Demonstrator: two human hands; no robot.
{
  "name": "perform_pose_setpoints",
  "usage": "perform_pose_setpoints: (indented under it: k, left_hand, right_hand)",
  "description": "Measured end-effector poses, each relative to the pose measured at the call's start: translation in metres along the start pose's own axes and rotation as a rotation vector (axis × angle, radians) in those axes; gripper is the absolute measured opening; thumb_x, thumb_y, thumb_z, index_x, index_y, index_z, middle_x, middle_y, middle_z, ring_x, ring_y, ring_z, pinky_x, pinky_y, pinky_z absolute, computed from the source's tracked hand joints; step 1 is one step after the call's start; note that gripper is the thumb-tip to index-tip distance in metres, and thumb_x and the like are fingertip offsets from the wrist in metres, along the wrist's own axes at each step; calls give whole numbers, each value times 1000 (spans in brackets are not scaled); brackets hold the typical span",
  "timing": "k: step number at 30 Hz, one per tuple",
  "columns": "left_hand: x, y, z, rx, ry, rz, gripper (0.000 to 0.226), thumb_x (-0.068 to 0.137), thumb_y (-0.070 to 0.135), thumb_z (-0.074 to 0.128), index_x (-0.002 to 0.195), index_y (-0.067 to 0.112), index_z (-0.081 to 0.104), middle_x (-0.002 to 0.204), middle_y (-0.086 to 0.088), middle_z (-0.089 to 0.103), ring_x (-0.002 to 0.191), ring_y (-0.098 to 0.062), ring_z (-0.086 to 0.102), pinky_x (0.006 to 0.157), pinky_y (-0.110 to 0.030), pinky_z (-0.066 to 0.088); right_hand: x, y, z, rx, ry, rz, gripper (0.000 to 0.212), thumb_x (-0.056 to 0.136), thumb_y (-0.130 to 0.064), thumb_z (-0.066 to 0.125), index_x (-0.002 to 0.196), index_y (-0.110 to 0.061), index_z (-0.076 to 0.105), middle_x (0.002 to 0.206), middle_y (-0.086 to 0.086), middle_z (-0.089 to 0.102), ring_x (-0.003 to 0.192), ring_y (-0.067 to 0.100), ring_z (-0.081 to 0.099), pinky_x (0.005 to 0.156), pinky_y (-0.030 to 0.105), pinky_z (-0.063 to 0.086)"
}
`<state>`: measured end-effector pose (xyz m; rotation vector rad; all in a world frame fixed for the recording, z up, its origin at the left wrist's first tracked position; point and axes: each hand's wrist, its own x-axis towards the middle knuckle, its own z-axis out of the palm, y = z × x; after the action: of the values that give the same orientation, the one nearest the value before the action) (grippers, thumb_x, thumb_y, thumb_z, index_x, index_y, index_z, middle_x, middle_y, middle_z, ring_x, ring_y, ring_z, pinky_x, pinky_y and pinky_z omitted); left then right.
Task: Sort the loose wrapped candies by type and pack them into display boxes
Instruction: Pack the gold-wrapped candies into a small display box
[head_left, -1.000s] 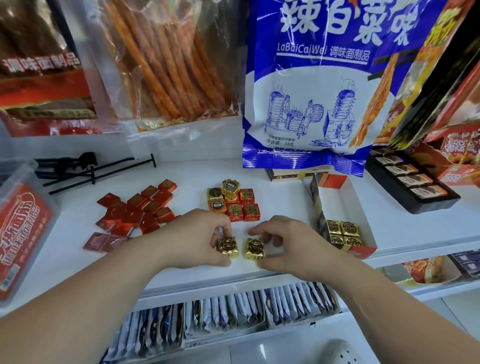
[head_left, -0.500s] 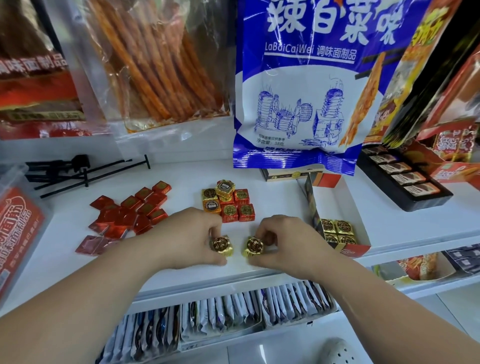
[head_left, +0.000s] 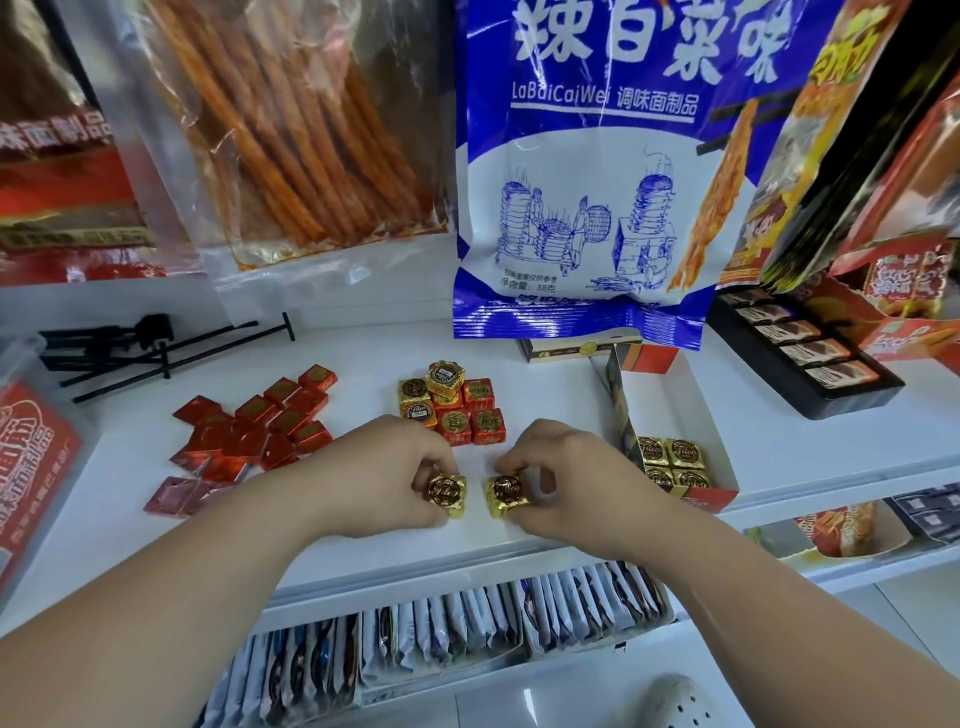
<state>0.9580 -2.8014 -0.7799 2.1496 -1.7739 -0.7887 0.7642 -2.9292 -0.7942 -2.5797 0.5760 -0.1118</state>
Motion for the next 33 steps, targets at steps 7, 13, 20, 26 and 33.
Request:
perform_pose_setpoints:
  k: [7, 13, 20, 26, 33]
  left_hand:
    - [11, 18, -9, 50, 56, 25, 35, 70, 49, 81, 101, 35, 72, 94, 15, 54, 81, -1, 52, 68, -17, 42]
    - [34, 71, -10, -164, 266, 26, 20, 72, 43, 82, 87, 44, 70, 89, 11, 63, 80, -3, 58, 76, -29, 52]
    - [59, 120, 18, -356, 456, -61, 26, 69, 36, 86, 88, 41, 71, 84, 13, 63, 77, -3, 58, 61, -21, 43]
    - [121, 148, 34, -270, 453, -108, 40, 67, 35, 87, 104, 36, 72, 91, 12, 55, 75, 0, 48, 56, -20, 35]
    - [158, 156, 30, 81, 180, -148, 34, 63, 36, 86, 95, 33, 76, 97, 8, 62, 86, -14, 57, 60, -25, 43]
  right_hand:
    - [-13, 1, -32, -66, 133, -7, 37, 79, -39, 76, 114, -32, 68, 103, -20, 51, 72, 3, 56, 68, 19, 44]
    - [-42, 40, -87, -67, 487, 145, 34, 79, -34, 79, 110, -27, 70, 89, -21, 50, 69, 1, 53, 62, 12, 35]
    - [-69, 108, -90, 48, 617, 381, 32, 80, -34, 79, 109, -25, 70, 101, -13, 59, 68, 2, 57, 66, 9, 38]
    - [-73, 109, -78, 109, 589, 338, 31, 81, -36, 78, 109, -27, 69, 101, -13, 59, 71, 3, 57, 68, 14, 43]
    - [-67, 110, -75, 60, 574, 383, 33, 82, -36, 75, 113, -27, 67, 111, -6, 54, 88, 14, 59, 77, 35, 52]
